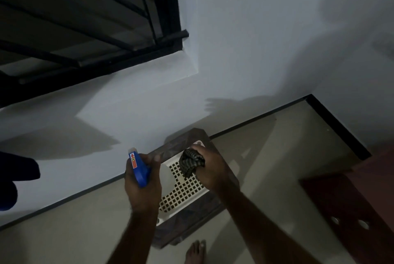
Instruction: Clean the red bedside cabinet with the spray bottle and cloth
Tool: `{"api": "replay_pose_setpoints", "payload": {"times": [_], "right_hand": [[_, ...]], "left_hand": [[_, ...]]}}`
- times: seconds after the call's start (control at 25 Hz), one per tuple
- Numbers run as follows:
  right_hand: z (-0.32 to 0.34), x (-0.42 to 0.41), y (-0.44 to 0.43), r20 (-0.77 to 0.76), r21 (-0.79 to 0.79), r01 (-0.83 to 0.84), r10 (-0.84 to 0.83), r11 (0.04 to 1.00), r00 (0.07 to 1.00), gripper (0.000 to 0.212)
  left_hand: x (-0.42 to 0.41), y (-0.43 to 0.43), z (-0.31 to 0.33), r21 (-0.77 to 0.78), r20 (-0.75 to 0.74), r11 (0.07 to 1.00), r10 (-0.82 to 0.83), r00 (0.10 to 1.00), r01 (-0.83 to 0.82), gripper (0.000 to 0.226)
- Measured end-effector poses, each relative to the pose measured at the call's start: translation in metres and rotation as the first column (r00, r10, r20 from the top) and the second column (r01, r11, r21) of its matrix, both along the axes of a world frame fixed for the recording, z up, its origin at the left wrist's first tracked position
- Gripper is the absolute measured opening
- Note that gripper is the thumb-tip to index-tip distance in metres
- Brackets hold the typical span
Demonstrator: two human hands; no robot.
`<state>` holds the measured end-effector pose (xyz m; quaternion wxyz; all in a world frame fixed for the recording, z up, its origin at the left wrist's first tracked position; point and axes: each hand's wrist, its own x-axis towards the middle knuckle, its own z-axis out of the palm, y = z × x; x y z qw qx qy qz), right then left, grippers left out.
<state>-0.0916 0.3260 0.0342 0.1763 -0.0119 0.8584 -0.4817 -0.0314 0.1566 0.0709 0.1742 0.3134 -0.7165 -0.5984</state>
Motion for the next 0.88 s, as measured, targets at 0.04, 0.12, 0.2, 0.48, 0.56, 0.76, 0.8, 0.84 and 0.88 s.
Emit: {"api": "replay_pose_setpoints", "payload": {"times": [0.04, 0.12, 0.2, 0.48, 0.56, 0.76, 0.8, 0.84, 0.88], "right_hand": [[-0.013, -0.003, -0.003, -0.006, 0.03, -0.042, 0.042, 0.999, 0.999, 0.064], [-0.04, -0.006, -0.007, -0.009, 0.076, -0.11, 0.111, 0.991, 0.994, 0.067], [-0.061, -0.007, -0.01, -0.04, 0.117, -0.149, 0.155, 0.982, 0.987, 0.069], [-0.106, 0.006, -0.005, -0.159, 0.317, -0.3, 0.362, 0.9, 0.918, 0.073], [-0.109, 0.007, -0.003, -0.11, 0.356, -0.365, 0.427, 0.86, 0.898, 0.085], [-0.101, 0.01, -0.002, -0.135, 0.356, -0.377, 0.446, 0.855, 0.885, 0.091], [-0.097, 0.011, -0.001, -0.139, 0.363, -0.37, 0.442, 0.855, 0.886, 0.091], [-0.099, 0.012, 0.0, -0.153, 0.363, -0.365, 0.441, 0.857, 0.884, 0.091], [-0.093, 0.015, -0.001, -0.151, 0.357, -0.359, 0.433, 0.862, 0.889, 0.09]], "left_hand": [[0.001, -0.002, -0.016, -0.012, 0.034, 1.0, 0.007, 0.999, -0.007, 0.027], [0.0, -0.007, -0.048, -0.04, 0.097, 0.999, 0.003, 0.995, 0.001, 0.034], [0.003, -0.012, -0.071, -0.067, 0.108, 0.998, -0.003, 0.994, 0.01, 0.036], [0.014, -0.012, -0.097, -0.059, 0.122, 0.998, 0.001, 0.993, 0.007, 0.034], [0.017, -0.012, -0.099, -0.087, 0.144, 0.995, -0.031, 0.989, 0.043, 0.031], [0.029, -0.011, -0.09, -0.173, 0.207, 0.972, -0.12, 0.971, 0.157, 0.07], [0.029, -0.012, -0.087, -0.183, 0.231, 0.969, -0.121, 0.965, 0.166, 0.08], [0.03, -0.015, -0.088, -0.182, 0.246, 0.969, -0.118, 0.962, 0.165, 0.087], [0.033, -0.015, -0.084, -0.178, 0.264, 0.97, -0.117, 0.958, 0.167, 0.093]]}}
